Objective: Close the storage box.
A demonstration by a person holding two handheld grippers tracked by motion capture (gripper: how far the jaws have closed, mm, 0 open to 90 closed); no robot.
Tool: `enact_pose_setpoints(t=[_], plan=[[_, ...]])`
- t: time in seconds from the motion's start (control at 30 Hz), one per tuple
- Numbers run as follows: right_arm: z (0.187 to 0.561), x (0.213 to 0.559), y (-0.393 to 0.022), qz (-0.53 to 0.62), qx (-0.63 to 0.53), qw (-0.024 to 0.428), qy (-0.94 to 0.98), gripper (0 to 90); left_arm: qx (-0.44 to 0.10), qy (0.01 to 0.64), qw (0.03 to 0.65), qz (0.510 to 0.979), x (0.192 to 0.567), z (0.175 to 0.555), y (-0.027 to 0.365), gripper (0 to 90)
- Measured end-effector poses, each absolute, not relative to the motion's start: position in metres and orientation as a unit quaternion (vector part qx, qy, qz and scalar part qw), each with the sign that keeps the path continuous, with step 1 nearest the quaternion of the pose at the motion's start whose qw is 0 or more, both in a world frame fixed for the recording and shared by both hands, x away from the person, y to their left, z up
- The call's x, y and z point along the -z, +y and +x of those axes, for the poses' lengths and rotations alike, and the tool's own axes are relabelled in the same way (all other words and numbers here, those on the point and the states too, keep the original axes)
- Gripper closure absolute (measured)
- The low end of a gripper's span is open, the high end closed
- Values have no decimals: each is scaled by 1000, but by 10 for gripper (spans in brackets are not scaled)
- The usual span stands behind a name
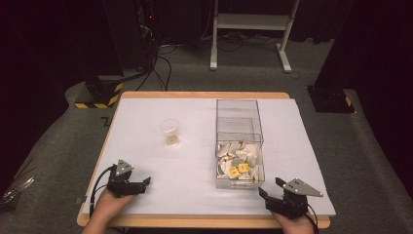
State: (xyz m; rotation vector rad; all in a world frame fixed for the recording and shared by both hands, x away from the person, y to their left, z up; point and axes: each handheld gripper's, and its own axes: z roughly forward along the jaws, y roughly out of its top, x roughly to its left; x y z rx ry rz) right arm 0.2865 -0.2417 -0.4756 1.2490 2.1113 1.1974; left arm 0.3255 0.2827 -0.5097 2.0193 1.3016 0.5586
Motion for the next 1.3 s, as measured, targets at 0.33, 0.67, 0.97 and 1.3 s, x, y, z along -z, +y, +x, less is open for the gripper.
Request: enact_pose_setpoints(t=[0.33, 0.67, 0.97, 1.3], plan=[[288, 475, -238, 449, -442, 207, 749, 247, -215, 498, 332, 772, 510, 325, 283, 101], [289, 474, -234, 443, -447, 211, 748, 246, -215, 498, 332, 772, 510, 325, 283, 101], [290, 475, -227, 439, -449, 211, 749, 232, -216, 498, 332, 772, 510, 325, 283, 101], [295, 476, -221, 437, -447, 213, 750, 191, -219, 497, 332, 771, 510, 325, 283, 102]])
